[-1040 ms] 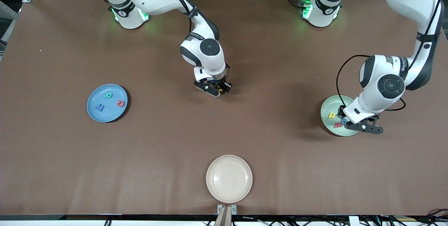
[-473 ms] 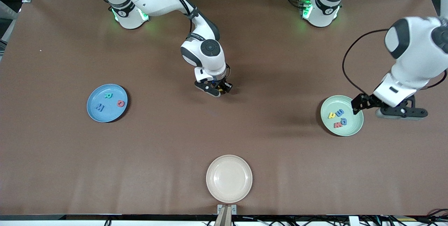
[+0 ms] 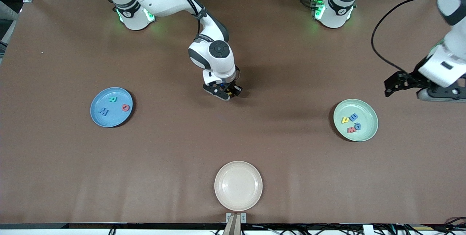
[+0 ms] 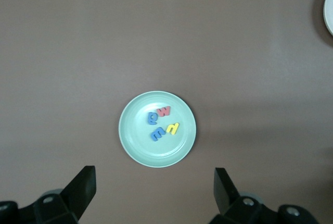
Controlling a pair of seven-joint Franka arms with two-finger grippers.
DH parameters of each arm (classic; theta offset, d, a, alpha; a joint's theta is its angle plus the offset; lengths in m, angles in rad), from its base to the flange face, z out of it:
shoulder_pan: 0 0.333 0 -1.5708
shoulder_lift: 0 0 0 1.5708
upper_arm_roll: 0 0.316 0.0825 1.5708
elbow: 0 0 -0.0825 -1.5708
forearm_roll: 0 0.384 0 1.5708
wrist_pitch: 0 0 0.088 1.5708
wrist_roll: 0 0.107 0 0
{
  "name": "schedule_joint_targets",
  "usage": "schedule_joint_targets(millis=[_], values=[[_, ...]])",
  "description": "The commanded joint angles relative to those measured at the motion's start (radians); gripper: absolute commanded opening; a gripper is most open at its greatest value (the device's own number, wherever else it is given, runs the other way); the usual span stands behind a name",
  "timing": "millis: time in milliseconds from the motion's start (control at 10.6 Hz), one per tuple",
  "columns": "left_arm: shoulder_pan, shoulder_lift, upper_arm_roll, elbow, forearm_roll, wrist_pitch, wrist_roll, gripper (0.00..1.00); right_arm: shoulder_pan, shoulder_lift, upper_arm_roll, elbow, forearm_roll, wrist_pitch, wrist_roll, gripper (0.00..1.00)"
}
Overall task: Sort uppercase to blue plate, lowercase to green plate
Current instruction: 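Withdraw the left gripper from the green plate while the right gripper holds H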
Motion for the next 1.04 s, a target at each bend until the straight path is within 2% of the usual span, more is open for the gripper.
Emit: schedule_joint_targets(millis=[0,189,662,946], values=[[-0.005,0.014,0.014,0.079,-0.007,-0.065,0.000,1.00,0.014,0.024,-0.003,0.020,-0.002,0.013,0.028,0.52],[-0.008,0.015,0.015,0.138,-0.008,-0.139,0.000,1.00,0.014,0.024,-0.003,0.020,-0.001,0.011,0.031,0.53],[0.003,0.021,0.034,0.181,-0.011,-0.194,0.003,1.00,0.031,0.024,-0.003,0.019,-0.004,0.011,0.018,0.53],[0.003,0.020,0.032,0.203,-0.014,-0.234,0.003,1.00,0.031,0.024,-0.003,0.019,-0.008,0.011,0.014,0.47]])
